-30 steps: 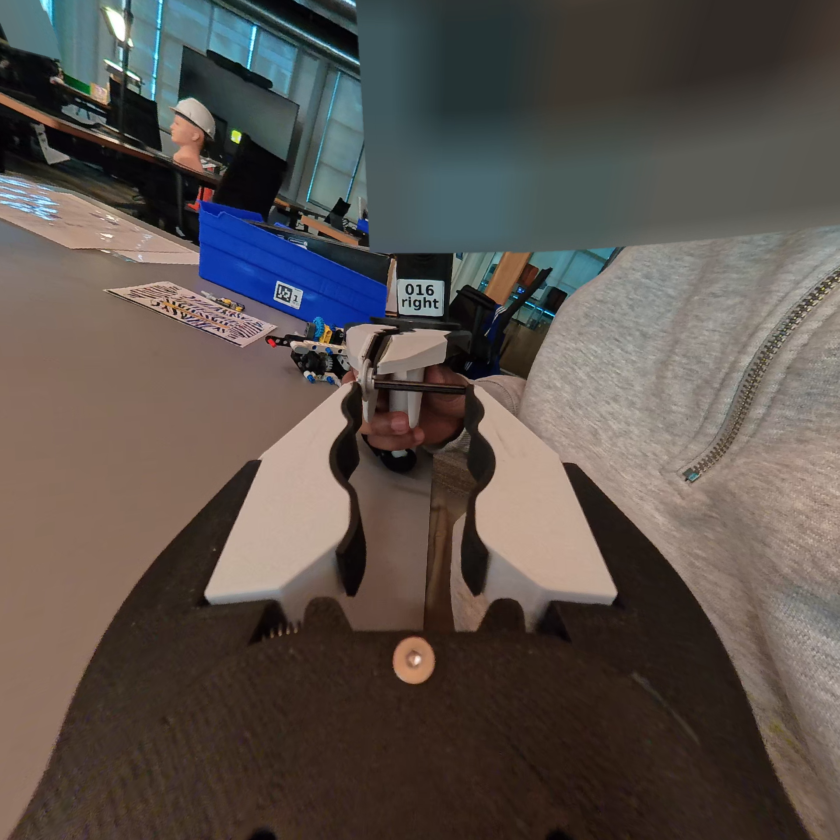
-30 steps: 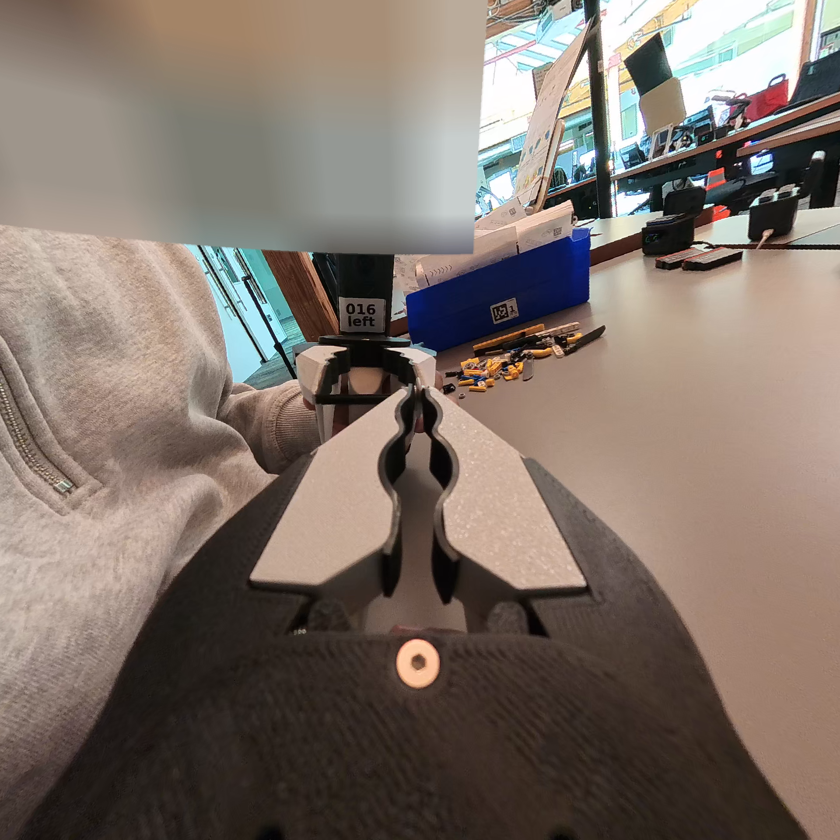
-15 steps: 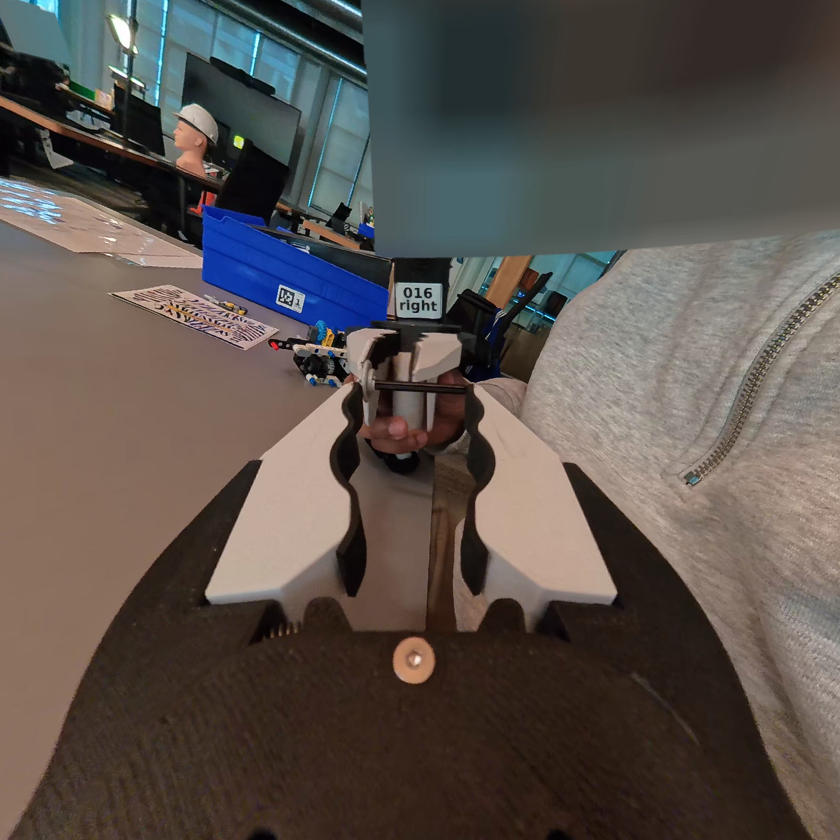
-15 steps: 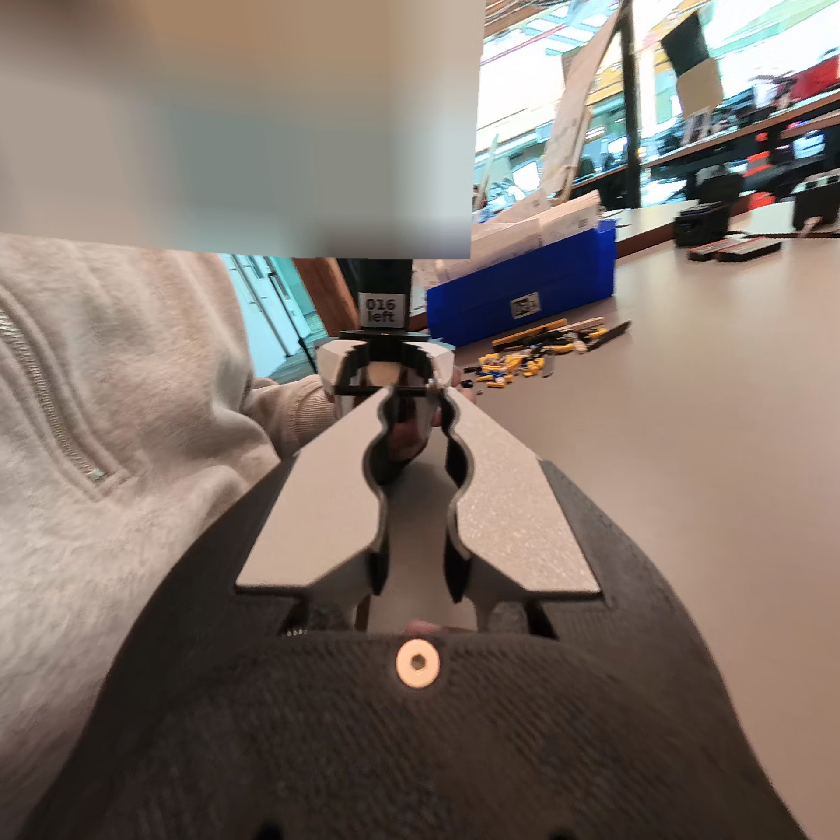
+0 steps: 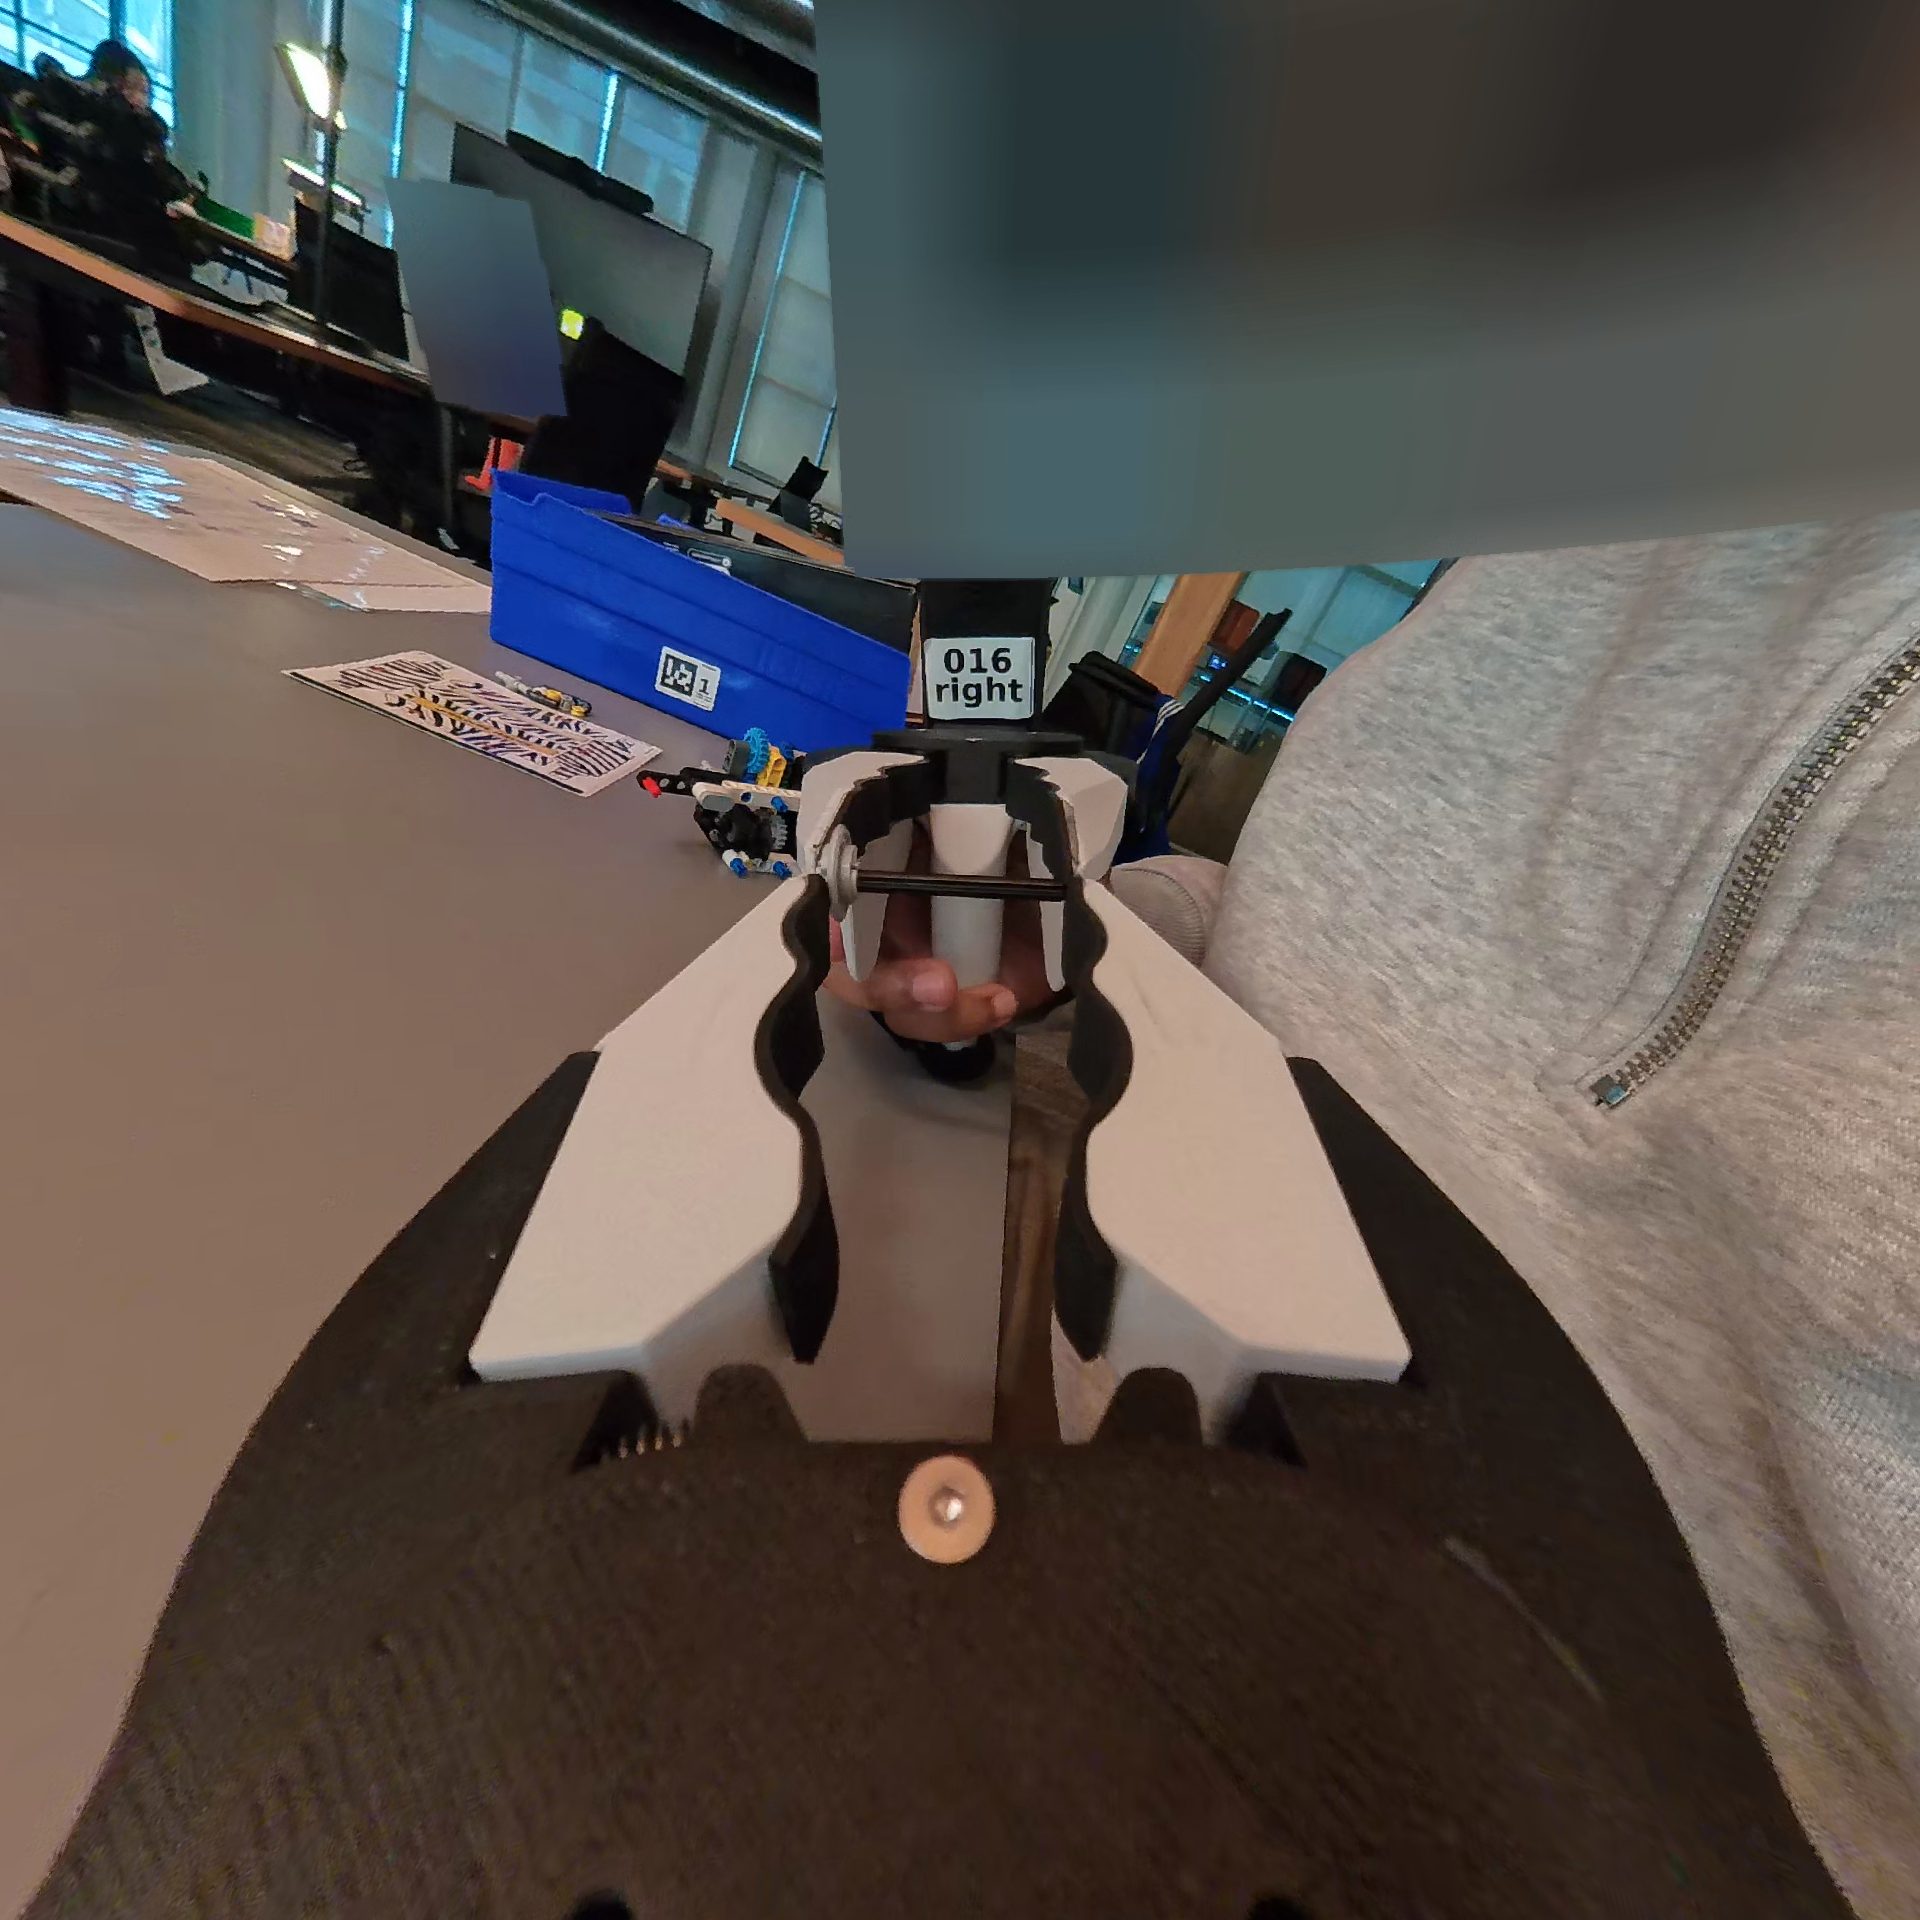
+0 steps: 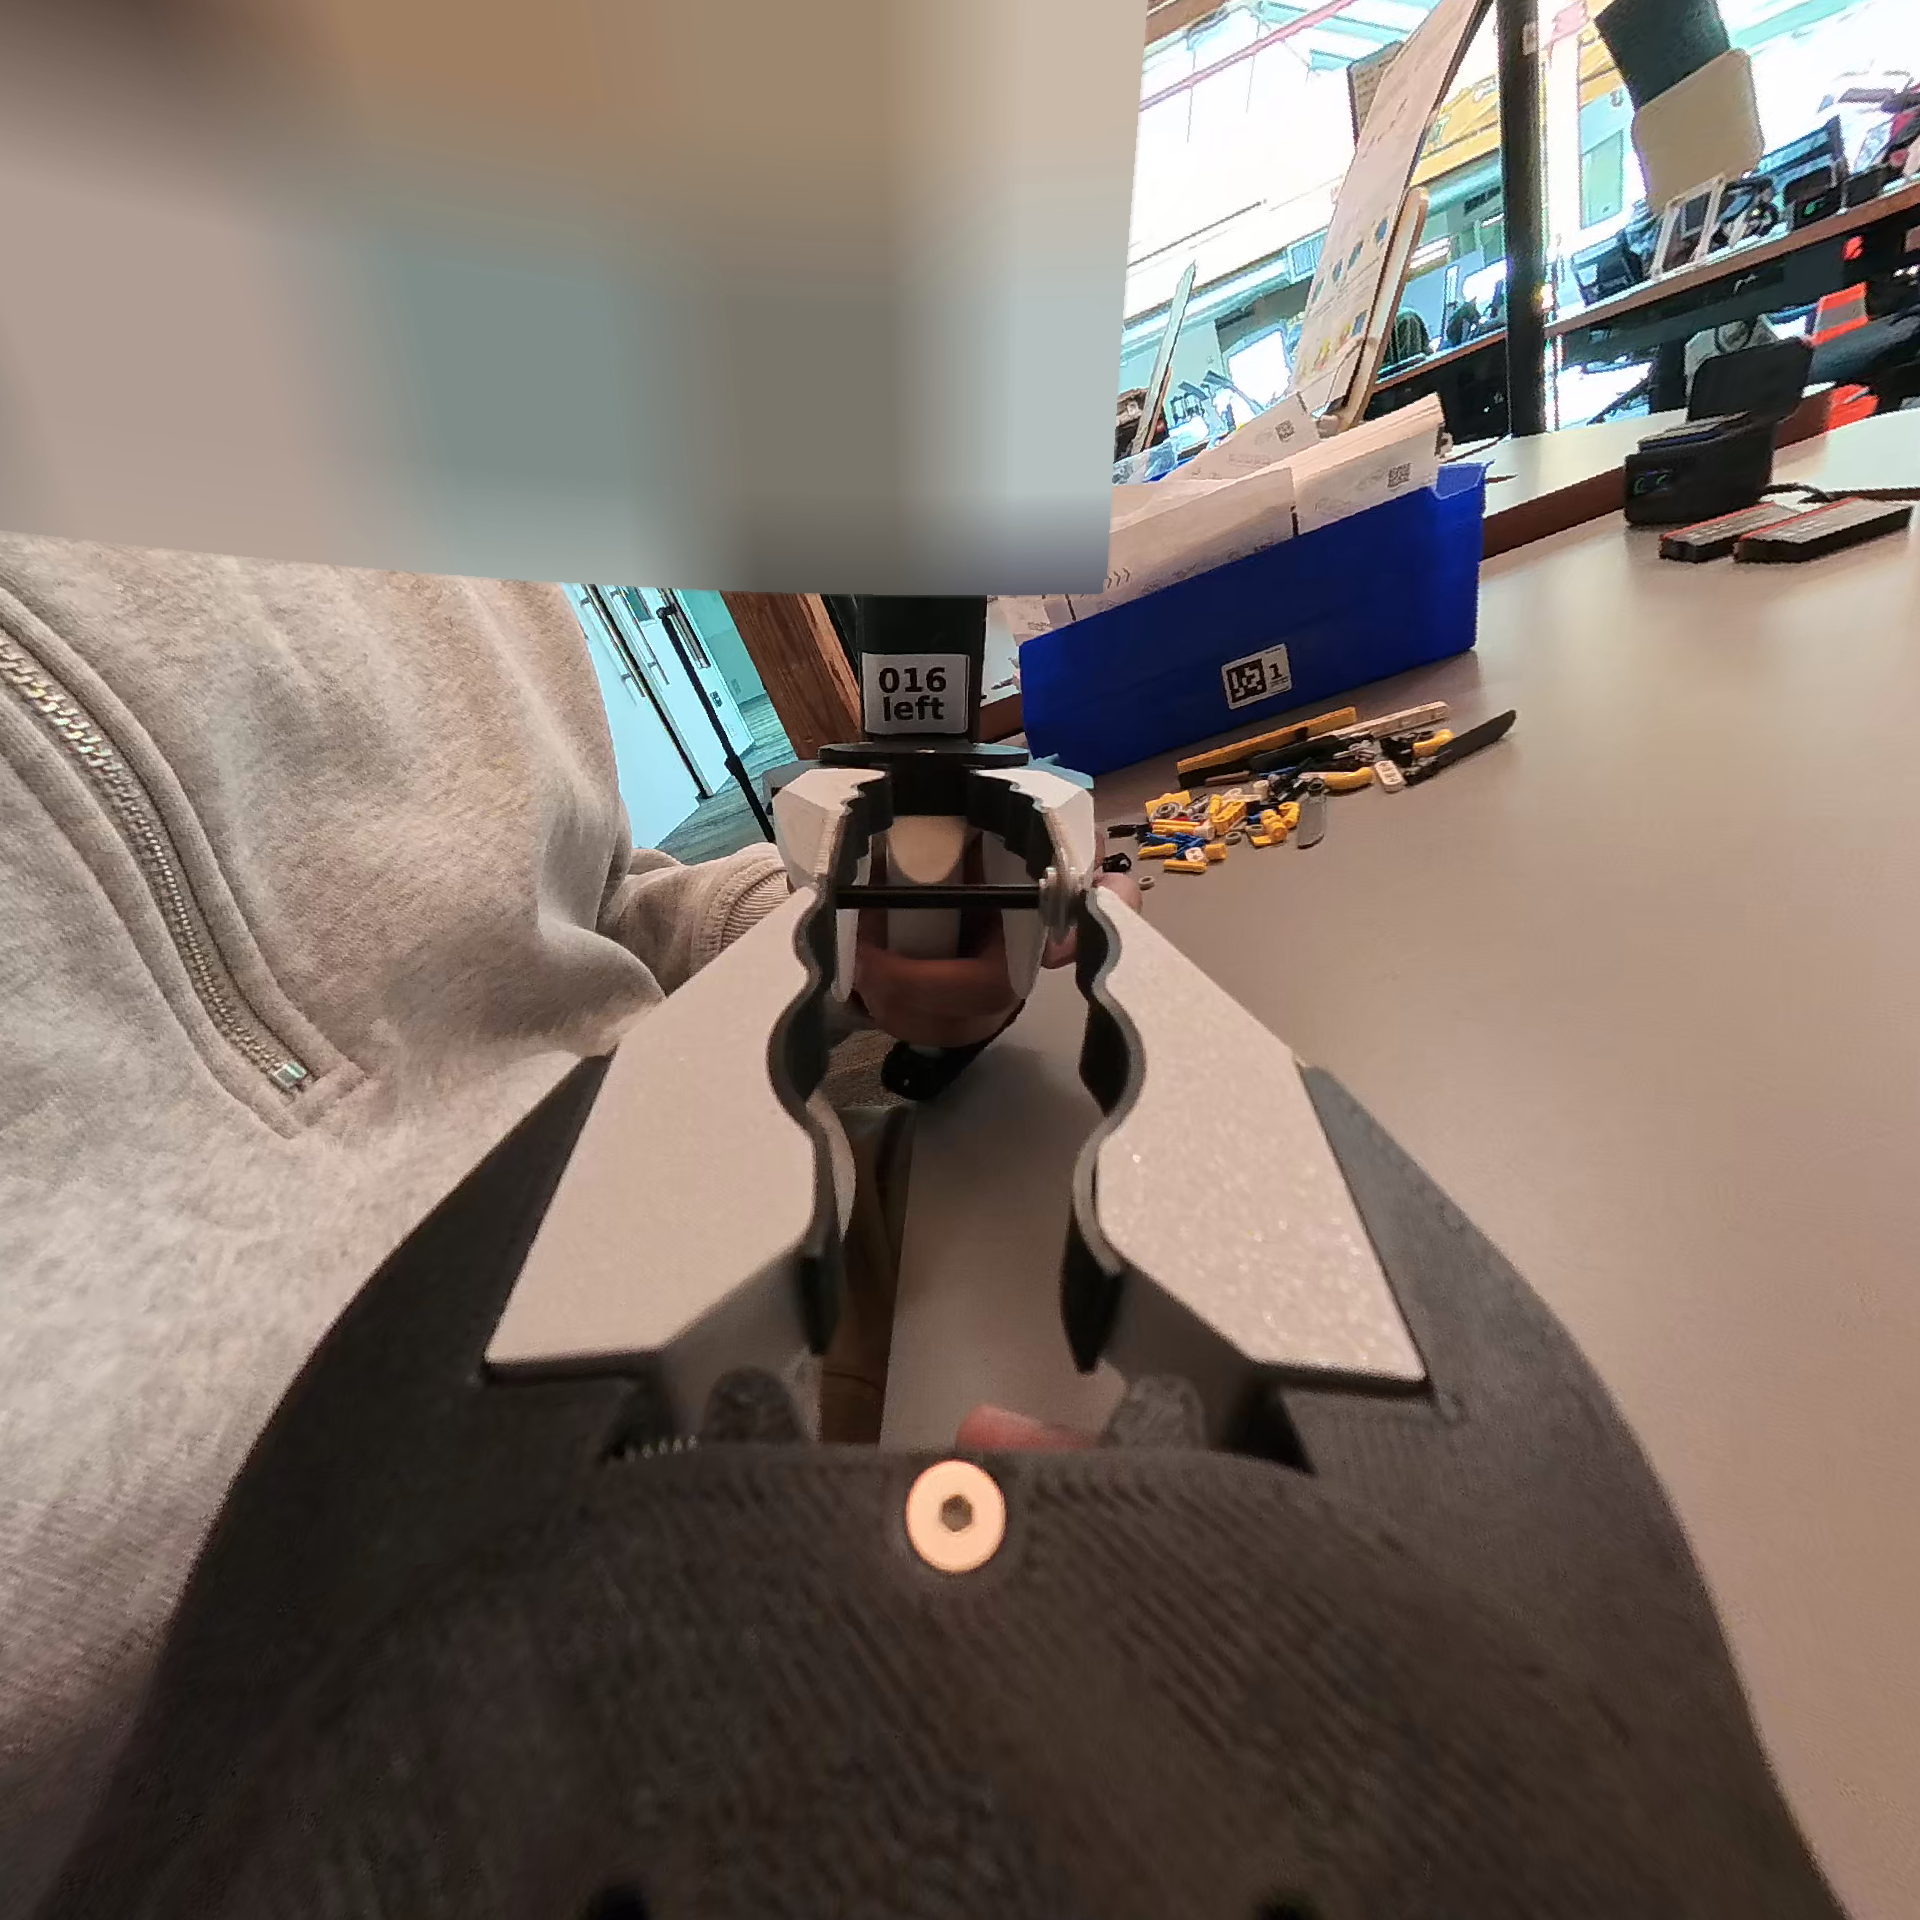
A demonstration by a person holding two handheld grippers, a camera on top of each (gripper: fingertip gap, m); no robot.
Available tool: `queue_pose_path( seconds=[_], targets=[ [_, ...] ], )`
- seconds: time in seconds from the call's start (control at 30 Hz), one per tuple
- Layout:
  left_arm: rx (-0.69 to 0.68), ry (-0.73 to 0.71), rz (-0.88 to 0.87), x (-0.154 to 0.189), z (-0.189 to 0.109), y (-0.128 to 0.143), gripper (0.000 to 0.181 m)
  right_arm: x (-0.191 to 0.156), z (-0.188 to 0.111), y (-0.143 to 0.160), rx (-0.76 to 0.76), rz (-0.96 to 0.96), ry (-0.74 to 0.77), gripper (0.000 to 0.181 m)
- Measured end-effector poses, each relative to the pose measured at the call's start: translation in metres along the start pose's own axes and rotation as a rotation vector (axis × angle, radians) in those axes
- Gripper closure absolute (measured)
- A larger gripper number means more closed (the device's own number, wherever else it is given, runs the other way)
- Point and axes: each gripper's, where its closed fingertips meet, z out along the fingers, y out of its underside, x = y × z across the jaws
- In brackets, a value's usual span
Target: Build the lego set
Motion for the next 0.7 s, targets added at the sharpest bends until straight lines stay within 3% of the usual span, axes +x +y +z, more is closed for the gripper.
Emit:
queue_pose_path(
  seconds=[0.7],
  targets=[
    [-0.019,-0.015,0.039,0.0003,-0.0005,0.0022,0.139,-0.0013,0.0001,0.0023,-0.037,-0.076,0.034,0.135]
  ],
)
